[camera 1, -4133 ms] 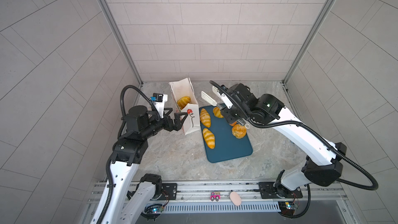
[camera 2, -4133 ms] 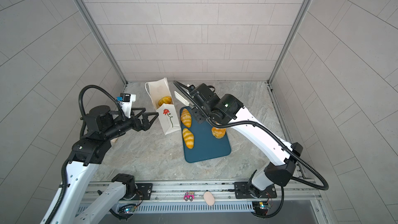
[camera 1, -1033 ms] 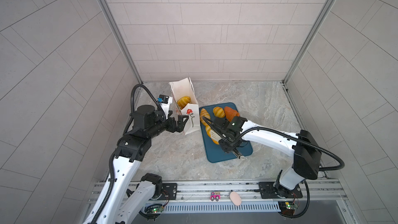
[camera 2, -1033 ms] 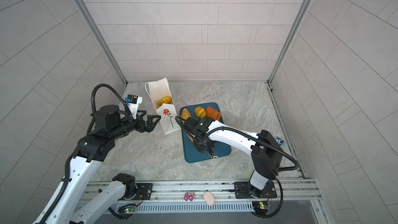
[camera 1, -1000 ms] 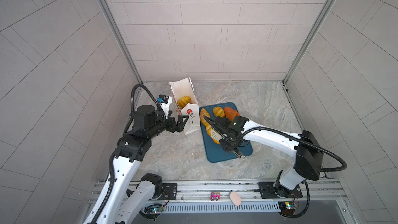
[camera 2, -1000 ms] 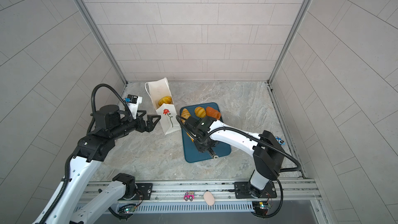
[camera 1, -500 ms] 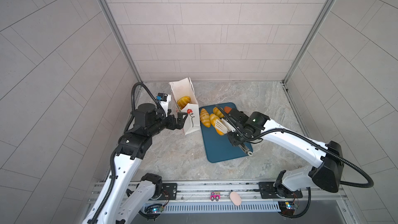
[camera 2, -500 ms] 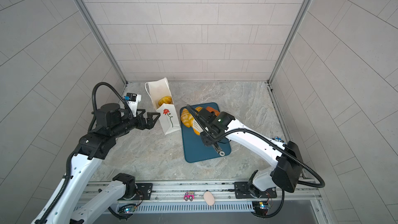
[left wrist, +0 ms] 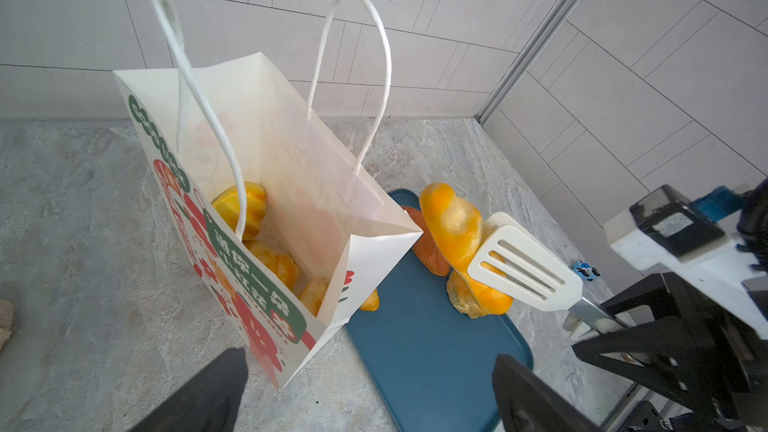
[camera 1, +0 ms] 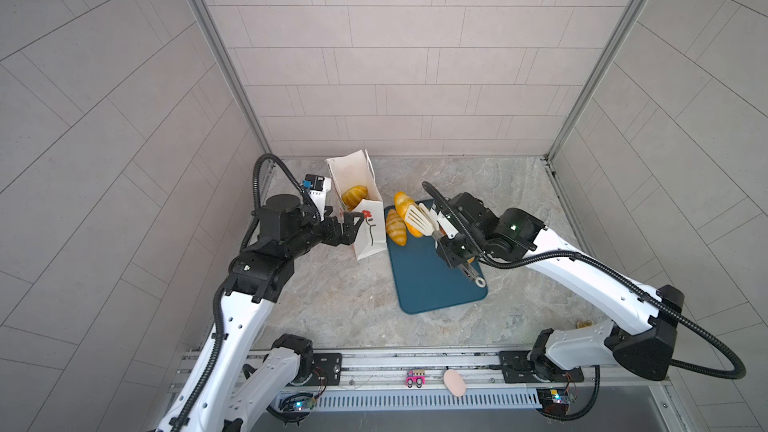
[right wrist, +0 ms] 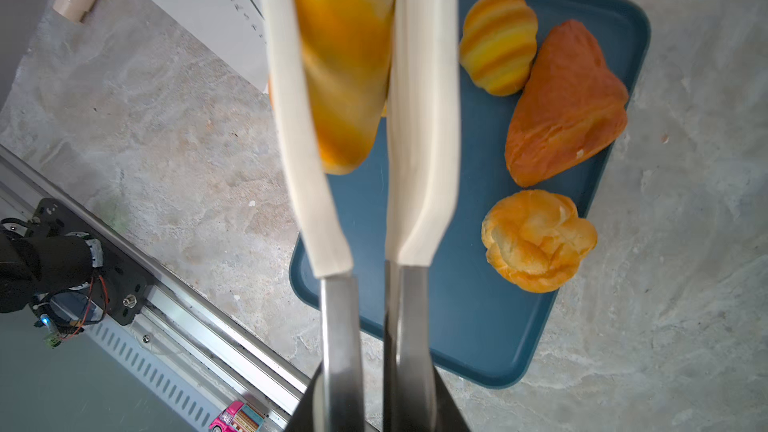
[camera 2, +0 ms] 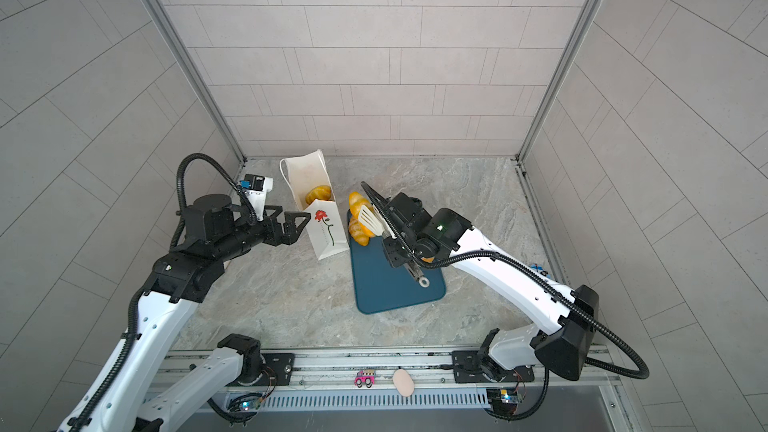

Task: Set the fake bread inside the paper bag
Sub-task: 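Lift the croissant in the tongs and carry it over the bag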

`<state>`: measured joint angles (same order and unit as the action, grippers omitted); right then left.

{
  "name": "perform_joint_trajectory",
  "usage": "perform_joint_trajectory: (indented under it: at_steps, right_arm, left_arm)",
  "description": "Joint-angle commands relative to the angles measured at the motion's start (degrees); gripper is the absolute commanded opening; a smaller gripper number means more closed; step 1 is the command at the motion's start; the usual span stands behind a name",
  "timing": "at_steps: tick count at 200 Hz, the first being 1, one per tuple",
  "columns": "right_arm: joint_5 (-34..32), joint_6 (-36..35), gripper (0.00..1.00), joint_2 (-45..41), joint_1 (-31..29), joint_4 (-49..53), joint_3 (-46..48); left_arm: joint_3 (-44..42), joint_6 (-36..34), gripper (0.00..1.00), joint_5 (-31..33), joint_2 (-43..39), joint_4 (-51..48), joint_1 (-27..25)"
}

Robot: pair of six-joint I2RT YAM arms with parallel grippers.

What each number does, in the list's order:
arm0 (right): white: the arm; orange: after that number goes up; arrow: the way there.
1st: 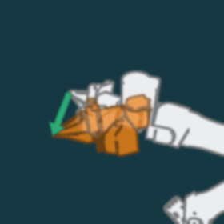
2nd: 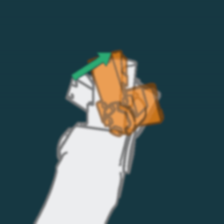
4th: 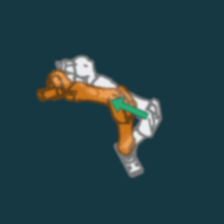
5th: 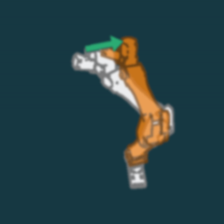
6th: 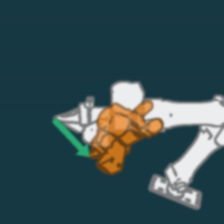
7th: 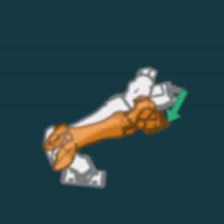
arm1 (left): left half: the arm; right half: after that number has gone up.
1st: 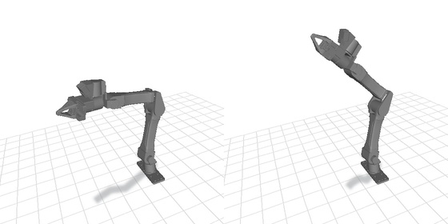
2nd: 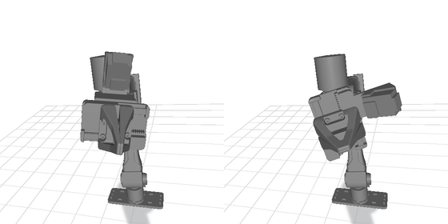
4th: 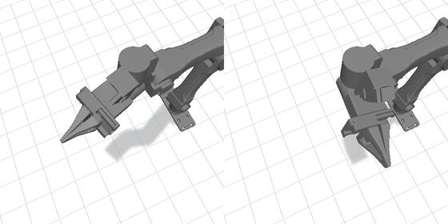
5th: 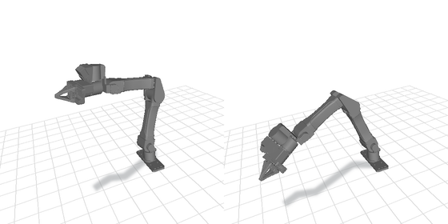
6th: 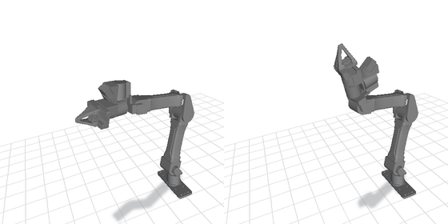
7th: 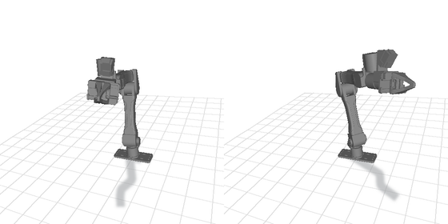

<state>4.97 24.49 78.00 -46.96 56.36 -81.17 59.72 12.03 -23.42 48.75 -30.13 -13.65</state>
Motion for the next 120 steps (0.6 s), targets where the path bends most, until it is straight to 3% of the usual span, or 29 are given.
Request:
perform_joint_trajectory:
  at_steps: [1,120]
  right_arm:
    - [-1.6,-3.9,0.29,-1.9,0.0,-4.3,-2.2]
    - [0.1,-8.6,0.29,5.3,-0.5,-6.6,-16.0]
  left_arm:
    - [1.5,-0.2,1.0,-1.0,-0.3,2.2,-0.2]
    - [1.6,0.9,1.0,5.9,-2.0,3.1,0.1]
